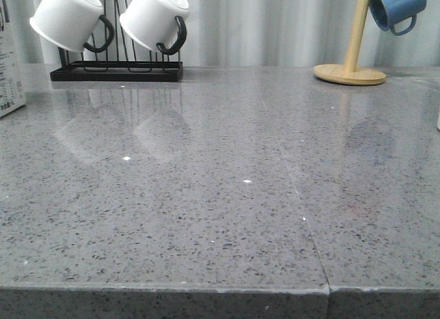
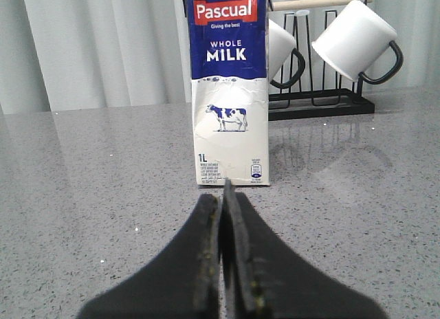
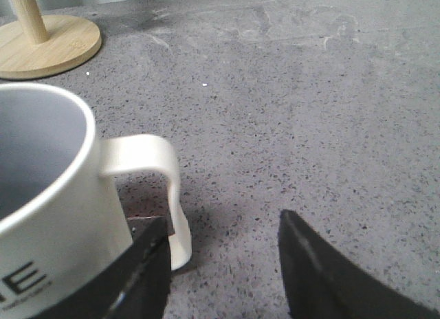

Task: Place milk next to cup
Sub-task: 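Open the right gripper and grasp the white HOME mug by its handle, then carry the mug with the right gripper toward the table center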

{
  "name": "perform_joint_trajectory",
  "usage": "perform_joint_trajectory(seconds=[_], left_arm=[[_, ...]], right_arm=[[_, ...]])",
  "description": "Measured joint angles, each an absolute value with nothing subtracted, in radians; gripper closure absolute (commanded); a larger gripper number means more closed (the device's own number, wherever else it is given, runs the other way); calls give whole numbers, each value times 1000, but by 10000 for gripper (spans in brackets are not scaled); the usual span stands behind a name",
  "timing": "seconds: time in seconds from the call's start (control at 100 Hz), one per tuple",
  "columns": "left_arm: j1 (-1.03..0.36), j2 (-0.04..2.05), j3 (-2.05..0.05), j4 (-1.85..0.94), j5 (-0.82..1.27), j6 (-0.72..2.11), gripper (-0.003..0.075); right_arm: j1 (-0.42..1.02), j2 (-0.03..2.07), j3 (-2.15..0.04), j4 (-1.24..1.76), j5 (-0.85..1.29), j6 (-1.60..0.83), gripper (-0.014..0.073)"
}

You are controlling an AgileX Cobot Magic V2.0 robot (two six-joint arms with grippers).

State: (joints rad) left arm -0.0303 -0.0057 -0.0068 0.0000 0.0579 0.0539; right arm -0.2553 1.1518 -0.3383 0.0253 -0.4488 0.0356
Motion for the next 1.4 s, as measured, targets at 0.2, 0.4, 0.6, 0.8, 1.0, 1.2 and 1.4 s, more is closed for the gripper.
perform_joint_trajectory(seconds=[0.2, 0.4, 0.6, 0.8, 1.0, 1.2, 1.4], left_arm=[[-30, -6, -7, 0, 58, 54, 741], [-30, -6, -7, 0, 58, 54, 741], [-30, -6, -7, 0, 58, 54, 741], [-30, -6, -7, 0, 58, 54, 741], [-30, -6, -7, 0, 58, 54, 741], [-30, -6, -7, 0, 58, 54, 741], [-30, -6, -7, 0, 58, 54, 741]], right_arm=[[-253, 1185, -342, 23, -515, 44, 216], [-231, 1245, -344, 21, -576, 52, 221], [-231, 1352, -376, 21, -647, 58, 232], [-231, 1428, -444, 20, -658, 58, 524], [-231, 1433, -451, 20, -659, 58, 660], [-203, 1423, -467, 16, -640, 67, 661], [-72, 1395, -555, 13, -553, 113, 659]])
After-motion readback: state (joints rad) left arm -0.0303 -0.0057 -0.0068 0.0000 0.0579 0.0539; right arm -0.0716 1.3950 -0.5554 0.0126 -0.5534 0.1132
